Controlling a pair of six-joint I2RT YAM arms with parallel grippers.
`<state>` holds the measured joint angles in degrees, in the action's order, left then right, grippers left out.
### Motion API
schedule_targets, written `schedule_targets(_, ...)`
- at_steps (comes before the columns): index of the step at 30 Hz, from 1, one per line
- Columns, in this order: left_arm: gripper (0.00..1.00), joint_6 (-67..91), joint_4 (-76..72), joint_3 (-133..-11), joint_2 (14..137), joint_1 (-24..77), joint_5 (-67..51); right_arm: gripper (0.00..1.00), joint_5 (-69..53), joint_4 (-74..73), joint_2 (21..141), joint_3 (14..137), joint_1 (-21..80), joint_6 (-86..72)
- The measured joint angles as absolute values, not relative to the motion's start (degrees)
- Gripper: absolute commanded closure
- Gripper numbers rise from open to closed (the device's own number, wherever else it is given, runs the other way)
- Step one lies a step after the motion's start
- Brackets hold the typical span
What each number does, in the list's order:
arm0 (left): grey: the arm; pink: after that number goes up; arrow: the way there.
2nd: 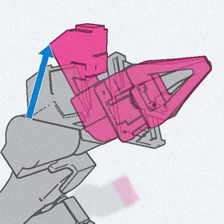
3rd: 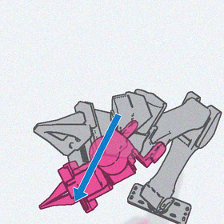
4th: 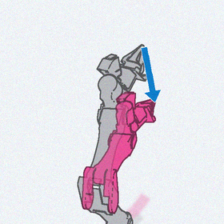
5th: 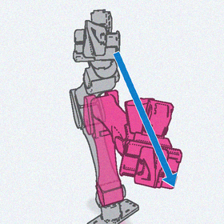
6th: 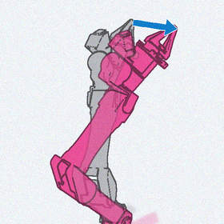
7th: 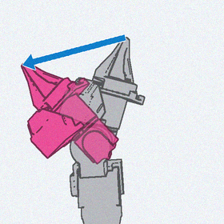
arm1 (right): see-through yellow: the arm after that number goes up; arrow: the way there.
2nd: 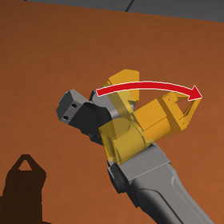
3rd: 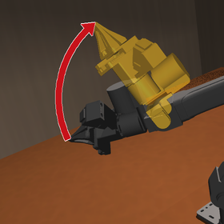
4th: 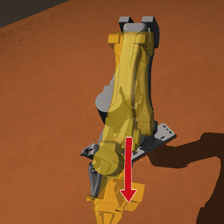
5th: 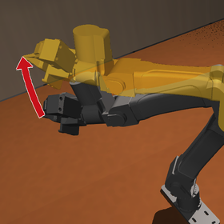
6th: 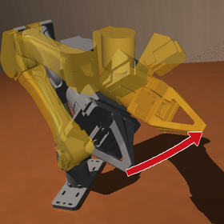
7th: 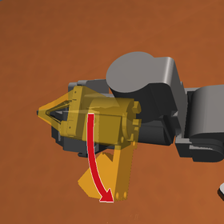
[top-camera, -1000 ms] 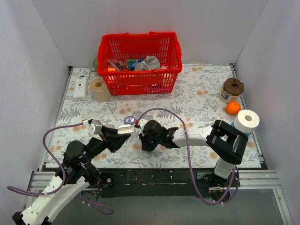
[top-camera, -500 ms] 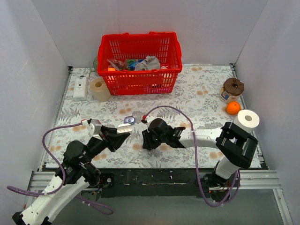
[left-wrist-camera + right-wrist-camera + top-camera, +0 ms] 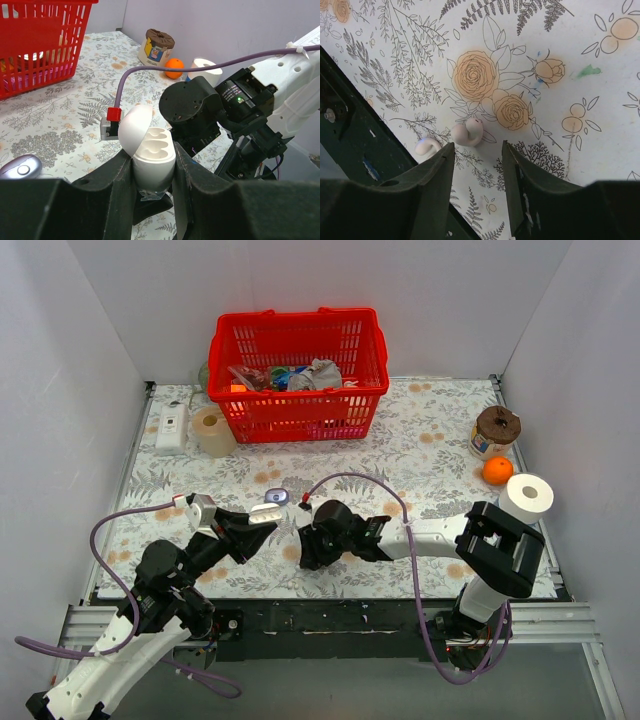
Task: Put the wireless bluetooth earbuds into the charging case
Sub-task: Pick up the earbud from the center of the board.
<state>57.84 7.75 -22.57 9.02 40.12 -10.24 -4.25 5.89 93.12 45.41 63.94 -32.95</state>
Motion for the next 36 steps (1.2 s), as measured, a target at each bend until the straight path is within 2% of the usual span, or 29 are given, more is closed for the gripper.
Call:
schedule_targets(27, 1.00, 57.84, 7.79, -22.57, 8.97, 40.12, -10.31, 0.53, -2.94, 3.29, 97.65, 50.41, 66.17, -33.63)
schedule_targets(36, 1.00, 57.84, 7.81, -22.57, 8.97, 40.12, -10.33, 0.41, -2.52, 3.29, 97.32, 50.48, 66.52, -33.89)
